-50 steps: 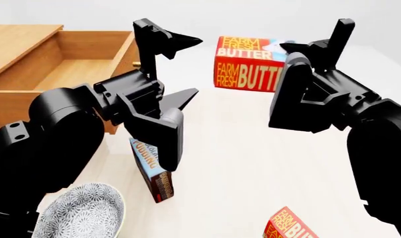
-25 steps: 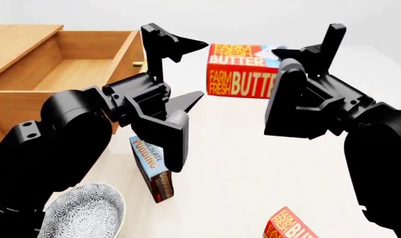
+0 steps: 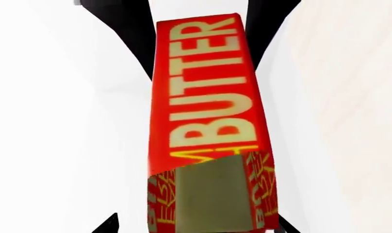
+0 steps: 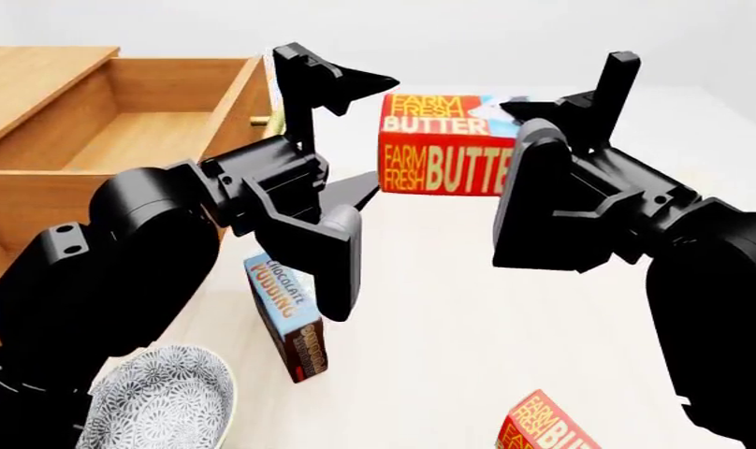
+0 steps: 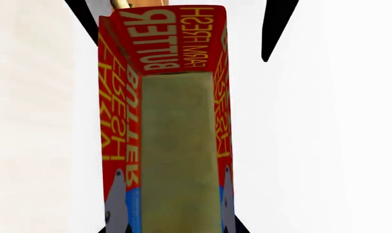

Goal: Put the butter at the front in the top drawer of the cabinet and close it.

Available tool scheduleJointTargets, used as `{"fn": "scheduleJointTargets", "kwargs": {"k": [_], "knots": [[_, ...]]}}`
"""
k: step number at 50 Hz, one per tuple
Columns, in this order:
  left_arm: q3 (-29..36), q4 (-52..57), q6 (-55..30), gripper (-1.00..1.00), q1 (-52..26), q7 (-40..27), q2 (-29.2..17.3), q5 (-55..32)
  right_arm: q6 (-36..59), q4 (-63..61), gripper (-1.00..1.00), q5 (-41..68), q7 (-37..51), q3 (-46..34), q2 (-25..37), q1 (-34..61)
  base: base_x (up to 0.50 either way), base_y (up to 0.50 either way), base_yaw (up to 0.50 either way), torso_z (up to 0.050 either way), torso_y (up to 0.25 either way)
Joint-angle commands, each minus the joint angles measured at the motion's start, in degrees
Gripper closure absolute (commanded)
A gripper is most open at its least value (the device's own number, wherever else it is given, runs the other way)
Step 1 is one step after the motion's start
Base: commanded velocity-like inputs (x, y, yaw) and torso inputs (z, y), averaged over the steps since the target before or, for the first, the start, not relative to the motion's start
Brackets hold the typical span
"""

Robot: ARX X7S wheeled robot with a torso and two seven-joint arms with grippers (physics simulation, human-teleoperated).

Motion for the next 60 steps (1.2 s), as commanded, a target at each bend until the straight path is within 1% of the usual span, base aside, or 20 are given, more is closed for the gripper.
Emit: {"fn": "scheduleJointTargets", "kwargs": {"k": [1,16,29,39,50,51,60], "knots": [[0.5,-1.1,0.8,-1.00,-0.2,-0.7,0.5,-0.3,-1.3,-0.9,1.00,-1.6,0.5,0.8,-0.1,0.7,0.00,0.00,0.00,0.000,0.000],[0.8,-1.3,0.8,-1.00,-0.7,-0.8,1.1,-0.8,-1.0,-2.9,1.00,-0.3,-0.7,0.8,0.1,-0.1,0.00,0.00,0.00,0.001,0.001],[1.8,-1.8,4.7,-1.00,-0.7,-2.2,0.6,-1.5,-0.9,-2.0,1.00,0.5,-0.8,0.6,-0.3,0.0,0.00,0.00,0.00,0.001,0.001],[2.1,-1.5,5.4,-1.00,-0.6,-2.4,0.3,-1.9,-1.3,0.1,1.00,1.2,-0.2,0.4,-1.0,0.9,0.00,0.00,0.00,0.000,0.001],[2.7,-2.5,7.0,-1.00,-0.4,-3.2,0.2,-2.2,-1.0,-0.3,1.00,2.0,-0.5,0.5,-1.4,1.1,0.00,0.00,0.00,0.001,0.001],[2.7,-2.7,7.1,1.00,-0.4,-3.3,0.2,-2.2,-1.0,-0.4,1.00,2.0,-0.5,0.5,-1.5,1.0,0.00,0.00,0.00,0.000,0.010],[2.8,-2.9,7.5,1.00,-0.3,-3.7,0.3,-2.8,-1.0,-0.5,1.00,2.5,-0.3,0.6,-1.5,0.8,0.00,0.00,0.00,0.000,0.001]]}}
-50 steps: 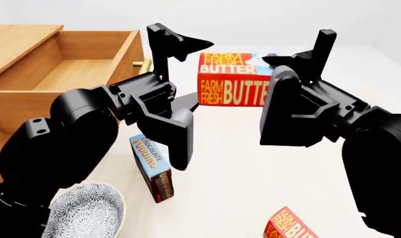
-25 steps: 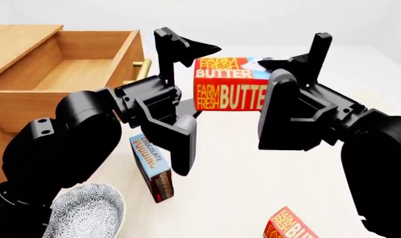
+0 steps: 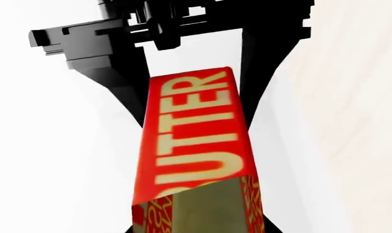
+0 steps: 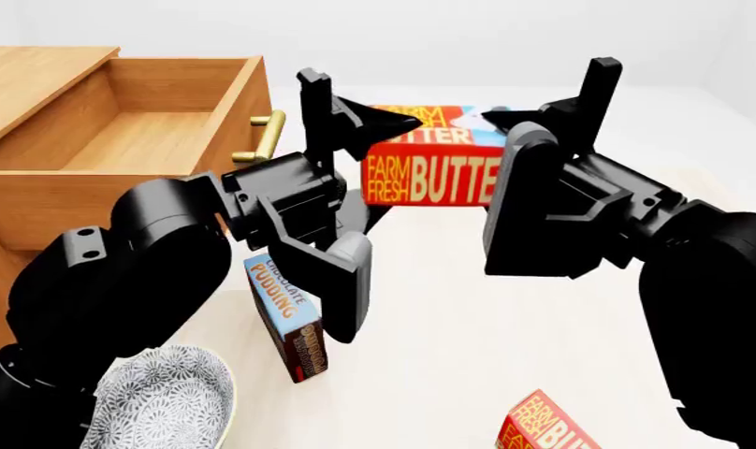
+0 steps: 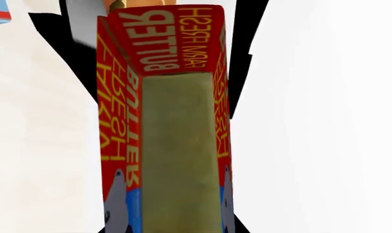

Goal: Put the butter at the front in the top drawer of the cabinet and close it.

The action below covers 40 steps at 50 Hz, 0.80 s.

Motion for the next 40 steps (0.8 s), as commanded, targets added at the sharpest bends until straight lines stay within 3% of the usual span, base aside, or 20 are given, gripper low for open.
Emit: {"fn": "scheduleJointTargets", "kwargs": {"k": [1,13,14,40], "knots": [[0.4,0.0,0.6,1.00,-0.1,-0.4,0.1,-1.5,-0.9,0.0,1.00,-0.8,1.3,0.8,-0.5,0.5,0.00,0.00,0.00,0.000,0.000],[-0.2,1.9,-1.4,1.00,0.1,0.1,-0.3,-1.2,-1.2,0.0,1.00,-1.2,2.8,1.1,-0.4,0.2,0.00,0.00,0.00,0.001,0.001],[-0.3,2.1,-1.6,1.00,0.1,0.2,-0.4,-1.2,-1.1,0.0,-1.00,-1.4,3.0,1.2,-0.4,0.2,0.00,0.00,0.00,0.000,0.000],[-4.3,10.1,-8.9,1.00,3.3,1.4,-4.2,-0.9,9.2,-9.9,-1.00,-4.1,5.6,12.8,5.5,-12.7,0.00,0.00,0.00,0.000,0.001]]}}
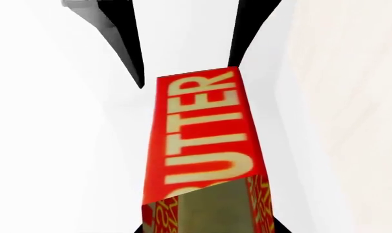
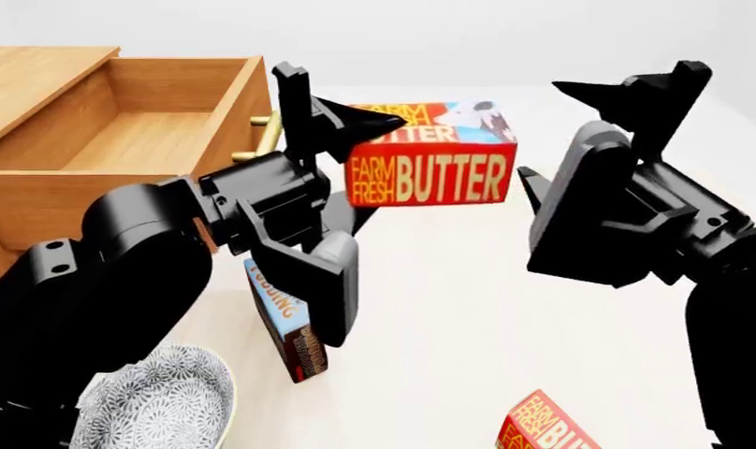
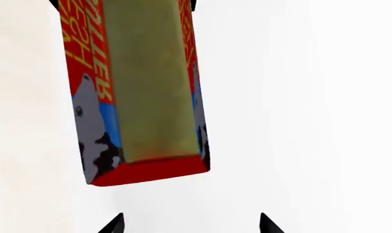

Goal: Put the butter at the front in the top drawer of the cabinet and close it.

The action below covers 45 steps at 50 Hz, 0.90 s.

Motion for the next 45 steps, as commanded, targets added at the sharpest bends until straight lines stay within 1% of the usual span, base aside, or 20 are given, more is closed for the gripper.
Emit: {"fn": "scheduleJointTargets", "kwargs": {"k": [1,3,6,10,14,17,22,25,29,33,36,38,41,43,45], "knots": [[-2.6,4.0,-4.4,1.00,1.6,-0.2,-1.9,-0.3,4.5,-4.4,-1.00,-1.5,2.1,7.0,2.7,-6.6,0.00,0.00,0.00,0.000,0.000],[-3.1,4.9,-5.8,1.00,2.0,-0.2,-2.0,0.1,5.6,-5.3,-1.00,-1.5,2.1,8.3,2.9,-7.8,0.00,0.00,0.00,0.000,0.000],[-4.3,7.2,-10.5,1.00,3.0,0.6,-1.4,0.9,8.0,-6.9,-1.00,-1.3,2.2,10.4,2.3,-9.7,0.00,0.00,0.00,0.000,0.003],[-6.3,10.8,-18.5,1.00,4.5,2.2,0.5,1.7,12.0,-9.0,-1.00,-1.1,1.5,12.4,0.5,-11.5,0.00,0.00,0.00,0.003,0.000],[-8.4,14.9,-29.0,1.00,5.4,4.3,3.9,3.5,16.9,-11.0,-1.00,-0.3,0.5,14.0,-2.6,-12.4,0.00,0.00,0.00,0.000,0.003],[-9.6,18.5,-39.4,1.00,5.5,7.3,7.7,5.8,21.2,-12.3,-1.00,-0.5,-0.4,14.4,-5.5,-11.6,0.00,0.00,0.00,0.000,0.000],[-10.6,23.0,-58.9,1.00,3.3,12.7,15.8,12.1,32.6,-14.6,-1.00,-4.0,-2.4,12.7,-12.0,-7.4,0.00,0.00,0.00,0.000,0.002],[-10.5,24.0,-70.7,1.00,0.8,15.6,20.3,17.1,43.6,-15.9,-1.00,-7.6,-4.4,11.4,-17.2,-3.7,0.00,0.00,0.00,0.000,0.000],[-9.4,23.3,-85.2,1.00,-4.1,20.4,24.3,23.5,53.4,-16.4,-1.00,-10.6,-5.4,10.7,-22.2,-0.1,0.00,0.00,0.00,0.003,0.000],[-7.0,20.1,-98.0,1.00,-9.1,25.1,25.1,28.9,61.3,-16.3,-1.00,-12.7,-6.1,10.8,-25.8,3.9,0.00,0.00,0.00,0.000,0.003],[-6.8,18.9,-100.9,1.00,-11.1,26.9,24.9,30.0,63.6,-17.0,-1.00,-13.3,-6.8,10.3,-27.0,5.4,0.00,0.00,0.00,0.000,0.000],[-6.9,16.5,-102.8,1.00,-12.6,29.7,24.9,31.5,64.8,-17.4,-1.00,-13.5,-7.5,9.9,-27.7,6.3,0.00,0.00,0.00,0.000,0.005],[-8.0,11.7,-102.9,1.00,-14.1,34.5,25.7,36.1,65.8,-17.7,-1.00,-14.0,-8.2,9.3,-28.1,7.1,0.00,0.00,0.00,0.000,0.000],[-9.9,6.2,-102.9,1.00,-16.0,37.7,26.7,39.6,65.4,-17.7,-1.00,-13.8,-8.4,9.5,-28.7,7.1,0.00,0.00,0.00,0.000,0.000],[-13.2,1.8,-102.8,1.00,-17.6,37.8,28.2,40.9,65.3,-17.6,-1.00,-13.5,-8.7,9.9,-29.4,7.2,0.00,0.00,0.00,0.000,0.000]]}}
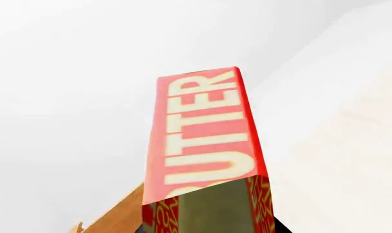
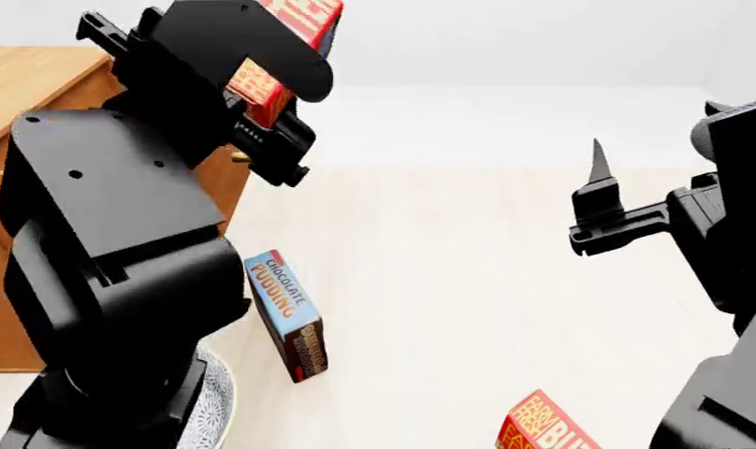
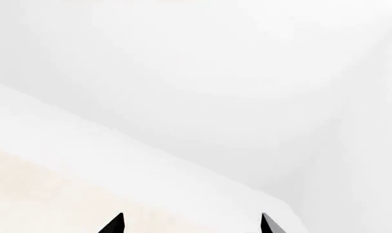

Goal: Put the butter at the front in the top drawer of the cabinet and close it.

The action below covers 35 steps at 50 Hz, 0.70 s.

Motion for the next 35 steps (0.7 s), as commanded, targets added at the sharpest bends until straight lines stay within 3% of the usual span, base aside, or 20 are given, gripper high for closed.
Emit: {"fn": "scheduleJointTargets", "kwargs": {"k": [1,6,15,19,24,25,35], "knots": [[-9.3,-16.0,-11.9,1.00,-10.4,7.3,6.2,12.4,8.4,-1.0,-1.00,-1.9,-2.5,-0.1,-5.8,4.0,0.00,0.00,0.00,0.000,0.010],[-15.7,-27.2,-11.9,1.00,-16.3,-4.3,6.2,2.2,9.3,-0.2,-1.00,-1.8,-3.3,1.5,-7.4,4.9,0.00,0.00,0.00,0.000,0.000],[-19.6,-48.1,-8.5,1.00,-27.7,-23.6,6.1,-15.5,6.7,1.3,-1.00,-1.0,-2.6,4.7,-9.5,4.3,0.00,0.00,0.00,0.001,0.001],[-24.9,-62.5,-2.2,1.00,-35.5,-35.3,6.0,-23.8,5.8,1.0,-1.00,-0.7,-2.8,5.4,-9.7,3.5,0.00,0.00,0.00,0.000,0.003],[-31.9,-90.0,12.6,1.00,-48.9,-48.2,4.5,-31.2,5.1,0.6,-1.00,-0.5,-3.2,5.6,-9.8,2.5,0.00,0.00,0.00,0.000,0.002],[-32.3,-94.6,15.1,1.00,-50.9,-49.4,4.0,-32.3,5.0,0.6,-1.00,-0.4,-3.2,5.7,-9.9,2.4,0.00,0.00,0.00,0.000,0.000],[-22.3,-94.8,12.9,1.00,-51.0,-54.0,1.8,-45.2,3.2,0.1,-1.00,1.2,-3.2,6.5,-10.6,0.7,0.00,0.00,0.00,0.001,0.001]]}}
